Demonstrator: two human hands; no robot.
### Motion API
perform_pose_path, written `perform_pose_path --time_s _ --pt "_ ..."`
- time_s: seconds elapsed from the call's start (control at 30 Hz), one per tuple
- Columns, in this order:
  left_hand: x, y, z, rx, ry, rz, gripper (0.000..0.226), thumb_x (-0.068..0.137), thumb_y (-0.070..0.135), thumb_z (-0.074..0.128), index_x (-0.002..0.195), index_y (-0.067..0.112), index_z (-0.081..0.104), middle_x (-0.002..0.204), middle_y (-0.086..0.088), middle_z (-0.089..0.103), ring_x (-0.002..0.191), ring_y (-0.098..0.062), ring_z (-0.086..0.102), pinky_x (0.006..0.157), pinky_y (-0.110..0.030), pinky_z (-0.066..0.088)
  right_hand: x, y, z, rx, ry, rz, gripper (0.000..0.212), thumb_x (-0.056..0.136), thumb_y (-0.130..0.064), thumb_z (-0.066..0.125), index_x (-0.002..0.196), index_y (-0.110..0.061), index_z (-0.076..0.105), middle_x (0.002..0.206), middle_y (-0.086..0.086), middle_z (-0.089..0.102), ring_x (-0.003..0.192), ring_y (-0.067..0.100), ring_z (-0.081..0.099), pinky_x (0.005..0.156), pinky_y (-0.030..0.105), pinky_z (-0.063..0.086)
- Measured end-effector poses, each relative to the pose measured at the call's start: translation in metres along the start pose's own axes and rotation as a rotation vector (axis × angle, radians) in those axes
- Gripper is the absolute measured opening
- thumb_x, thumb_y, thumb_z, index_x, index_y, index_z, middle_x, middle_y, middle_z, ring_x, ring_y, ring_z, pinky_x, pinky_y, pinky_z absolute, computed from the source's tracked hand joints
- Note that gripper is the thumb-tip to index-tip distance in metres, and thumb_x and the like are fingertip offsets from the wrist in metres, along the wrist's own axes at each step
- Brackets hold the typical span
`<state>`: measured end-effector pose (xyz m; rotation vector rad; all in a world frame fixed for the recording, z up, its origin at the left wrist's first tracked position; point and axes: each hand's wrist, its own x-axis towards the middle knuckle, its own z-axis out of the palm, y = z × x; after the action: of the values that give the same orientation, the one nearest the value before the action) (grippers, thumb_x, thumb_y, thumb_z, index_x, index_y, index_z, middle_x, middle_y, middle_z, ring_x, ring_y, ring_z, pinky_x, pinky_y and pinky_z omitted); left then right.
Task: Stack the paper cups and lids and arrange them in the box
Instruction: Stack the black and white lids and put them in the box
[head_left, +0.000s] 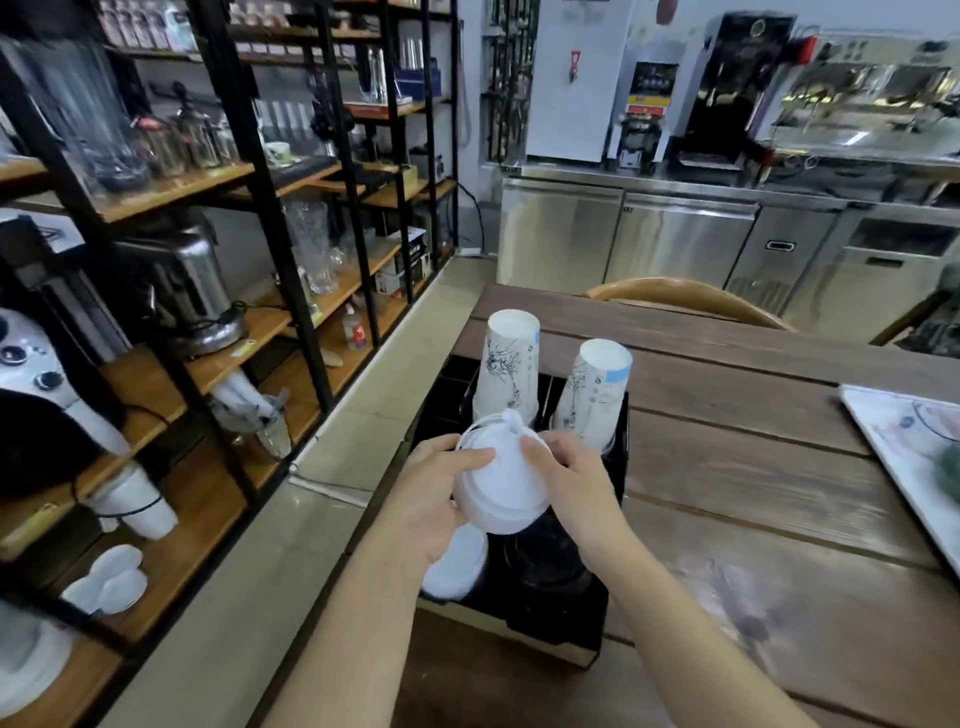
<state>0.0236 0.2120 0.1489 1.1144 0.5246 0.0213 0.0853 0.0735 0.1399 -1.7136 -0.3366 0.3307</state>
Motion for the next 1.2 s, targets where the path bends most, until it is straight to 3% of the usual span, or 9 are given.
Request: perform_pose_path --time_s 0.17,0.23,0.37,0.57,0.73,0.83,0.97,1.07,1.2 --pt "-0.007 -0.015 -0.032 -0.010 0.132 -0.032 0.009 0.090 0.010 0.055 0.094 0.006 0.063 0.092 -0.009 0.066 0.082 -0.021 0.060 0.070 -0.033 0.045 0.016 0.009 0.040 -0.204 -0.138 0.157 0.017 0.092 -0.030 0.051 0.085 -0.015 0.058 0.077 -0.004 0.051 0.072 0.012 0.046 0.064 0.026 0.034" --pt "-0.005 -0.026 -0.043 0.007 0.187 -0.060 0.006 0.091 0.013 0.055 0.093 0.010 0.060 0.098 -0.009 0.063 0.088 -0.023 0.059 0.075 -0.036 0.045 0.021 0.012 0.050 -0.337 -0.209 0.189 0.021 0.091 -0.026 0.049 0.093 -0.007 0.058 0.081 -0.001 0.050 0.074 0.014 0.044 0.065 0.028 0.032" --pt "0.003 -0.042 -0.053 0.075 0.250 -0.078 0.024 0.092 0.022 0.055 0.113 0.010 0.054 0.113 -0.012 0.059 0.096 -0.026 0.056 0.078 -0.039 0.046 0.024 0.017 0.060 -0.487 -0.269 0.215 0.017 0.088 -0.017 0.046 0.095 -0.004 0.056 0.081 0.002 0.047 0.073 0.016 0.041 0.063 0.028 0.030" --pt "0.018 -0.054 -0.056 0.177 0.292 -0.091 0.028 0.095 0.028 0.047 0.116 0.013 0.055 0.119 -0.010 0.062 0.113 -0.027 0.056 0.097 -0.044 0.045 0.028 0.026 0.070 -0.511 -0.226 0.244 0.020 0.088 -0.016 0.045 0.098 -0.002 0.056 0.086 0.004 0.050 0.076 0.018 0.043 0.062 0.028 0.031" --pt "0.021 -0.061 -0.054 0.308 0.303 -0.112 0.029 0.097 0.025 0.042 0.116 0.006 0.054 0.114 -0.009 0.059 0.107 -0.024 0.054 0.086 -0.035 0.044 0.037 0.032 0.073 -0.730 -0.333 0.234 0.012 0.090 -0.012 0.040 0.077 -0.012 0.042 0.087 0.009 0.051 0.076 0.024 0.047 0.053 0.027 0.031" --pt "0.023 -0.064 -0.055 0.374 0.330 -0.066 0.030 0.097 0.023 0.045 0.118 0.004 0.055 0.108 -0.008 0.056 0.099 -0.020 0.049 0.074 -0.028 0.039 0.038 0.034 0.074 -0.838 -0.363 0.197 0.009 0.092 -0.008 0.038 0.092 -0.007 0.048 0.103 0.020 0.060 0.085 0.028 0.052 0.067 0.030 0.036" --pt "0.024 -0.064 -0.054 0.418 0.348 -0.016 0.029 0.094 0.019 0.050 0.116 0.001 0.057 0.094 -0.006 0.058 0.088 -0.017 0.050 0.060 -0.023 0.037 0.036 0.037 0.076 -1.031 -0.377 0.113 0.026 0.095 -0.009 0.038 0.117 0.001 0.047 0.121 0.023 0.056 0.110 0.037 0.055 0.080 0.037 0.041" --pt "0.025 -0.063 -0.052 0.466 0.325 0.000 0.024 0.092 0.015 0.051 0.115 0.009 0.057 0.106 -0.007 0.060 0.094 -0.019 0.053 0.067 -0.027 0.042 0.034 0.035 0.074 -1.205 -0.368 0.015 0.030 0.095 -0.013 0.038 0.121 -0.001 0.047 0.126 0.019 0.054 0.116 0.036 0.051 0.094 0.040 0.039" --pt "0.026 -0.063 -0.054 0.536 0.303 0.022 0.019 0.092 0.013 0.049 0.110 0.014 0.055 0.107 -0.008 0.060 0.094 -0.021 0.053 0.073 -0.031 0.042 0.035 0.034 0.066 -1.141 -0.392 0.010 0.030 0.095 -0.017 0.039 0.121 -0.004 0.048 0.124 0.017 0.055 0.115 0.037 0.052 0.094 0.041 0.038"
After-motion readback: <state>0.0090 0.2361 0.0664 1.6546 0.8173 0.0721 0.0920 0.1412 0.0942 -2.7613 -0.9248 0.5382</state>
